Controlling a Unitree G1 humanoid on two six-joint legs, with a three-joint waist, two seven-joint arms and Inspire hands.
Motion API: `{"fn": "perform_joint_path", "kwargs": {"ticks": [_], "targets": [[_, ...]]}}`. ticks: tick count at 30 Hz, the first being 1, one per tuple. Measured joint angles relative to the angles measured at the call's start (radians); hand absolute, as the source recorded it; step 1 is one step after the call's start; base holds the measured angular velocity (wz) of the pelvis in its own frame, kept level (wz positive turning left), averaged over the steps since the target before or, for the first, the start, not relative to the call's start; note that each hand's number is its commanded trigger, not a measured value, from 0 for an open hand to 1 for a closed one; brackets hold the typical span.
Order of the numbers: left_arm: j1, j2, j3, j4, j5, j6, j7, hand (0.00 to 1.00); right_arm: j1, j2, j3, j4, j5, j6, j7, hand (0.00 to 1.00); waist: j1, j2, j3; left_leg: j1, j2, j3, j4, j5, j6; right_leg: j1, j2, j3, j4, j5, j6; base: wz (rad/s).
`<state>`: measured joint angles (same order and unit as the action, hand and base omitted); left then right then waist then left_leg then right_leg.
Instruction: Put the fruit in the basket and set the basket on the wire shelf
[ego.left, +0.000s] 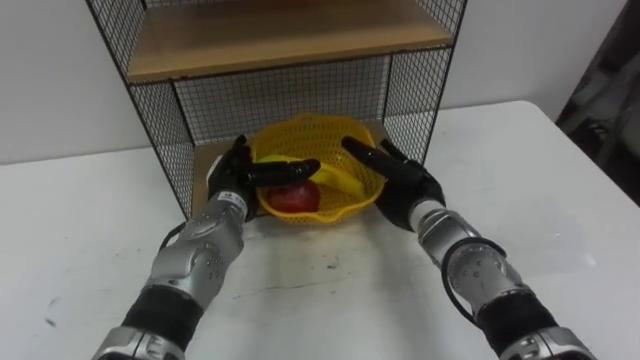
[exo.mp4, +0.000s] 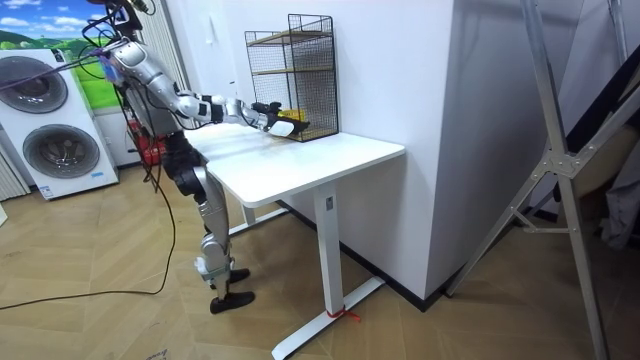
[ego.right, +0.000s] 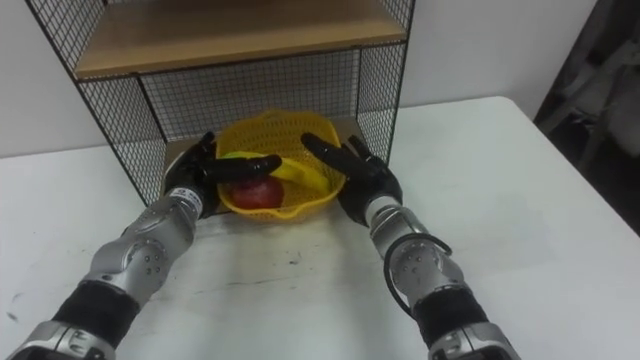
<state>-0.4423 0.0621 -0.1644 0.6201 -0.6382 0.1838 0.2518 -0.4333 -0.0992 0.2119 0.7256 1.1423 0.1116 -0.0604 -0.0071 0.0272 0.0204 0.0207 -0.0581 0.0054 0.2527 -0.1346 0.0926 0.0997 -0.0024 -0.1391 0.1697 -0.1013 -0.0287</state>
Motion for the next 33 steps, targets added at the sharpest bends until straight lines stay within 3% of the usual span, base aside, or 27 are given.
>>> {"fn": "perform_joint_path", "kwargs": {"ticks": [13, 18, 21, 27, 33], "targets": [[0.002, -0.024, -0.011, 0.000, -0.056, 0.019, 0.073, 0.00, -0.001, 0.022, 0.000, 0.045, -0.010, -0.002, -0.027, 0.00, 0.002, -0.001, 0.0004, 0.029, -0.004, -0.016, -0.005, 0.000, -0.007, 0.039, 0.000, -0.003, -0.003, -0.004, -0.002, 0.03], [0.002, -0.024, -0.015, -0.040, -0.057, 0.042, 0.106, 0.00, -0.001, 0.021, 0.002, -0.013, -0.095, 0.021, -0.069, 0.00, 0.002, 0.000, -0.0013, 0.024, -0.004, -0.018, -0.005, 0.000, -0.008, 0.029, 0.000, -0.005, -0.001, -0.009, 0.004, 0.00], [0.001, -0.022, -0.010, -0.065, -0.057, 0.049, 0.124, 0.00, -0.001, 0.016, 0.001, -0.049, -0.166, 0.022, -0.082, 0.00, 0.002, 0.000, -0.0015, 0.022, -0.006, -0.022, -0.009, 0.007, -0.003, 0.027, -0.002, -0.013, -0.001, -0.004, -0.003, 0.05], [0.001, -0.019, 0.015, -0.071, -0.058, 0.050, 0.131, 0.00, -0.009, 0.016, -0.001, -0.056, -0.276, 0.022, -0.079, 0.00, 0.008, 0.004, -0.0108, 0.027, -0.006, -0.024, -0.010, 0.008, -0.003, 0.033, -0.005, -0.020, 0.001, -0.004, -0.004, 0.01], [0.011, -0.012, 0.060, -0.223, 0.021, 0.053, 0.150, 0.00, -0.012, 0.001, -0.013, -0.213, -0.337, 0.033, -0.081, 0.00, 0.014, -0.002, -0.0141, 0.029, -0.008, -0.030, -0.013, 0.010, -0.004, 0.034, -0.007, -0.028, 0.001, -0.008, -0.003, 0.04]]}}
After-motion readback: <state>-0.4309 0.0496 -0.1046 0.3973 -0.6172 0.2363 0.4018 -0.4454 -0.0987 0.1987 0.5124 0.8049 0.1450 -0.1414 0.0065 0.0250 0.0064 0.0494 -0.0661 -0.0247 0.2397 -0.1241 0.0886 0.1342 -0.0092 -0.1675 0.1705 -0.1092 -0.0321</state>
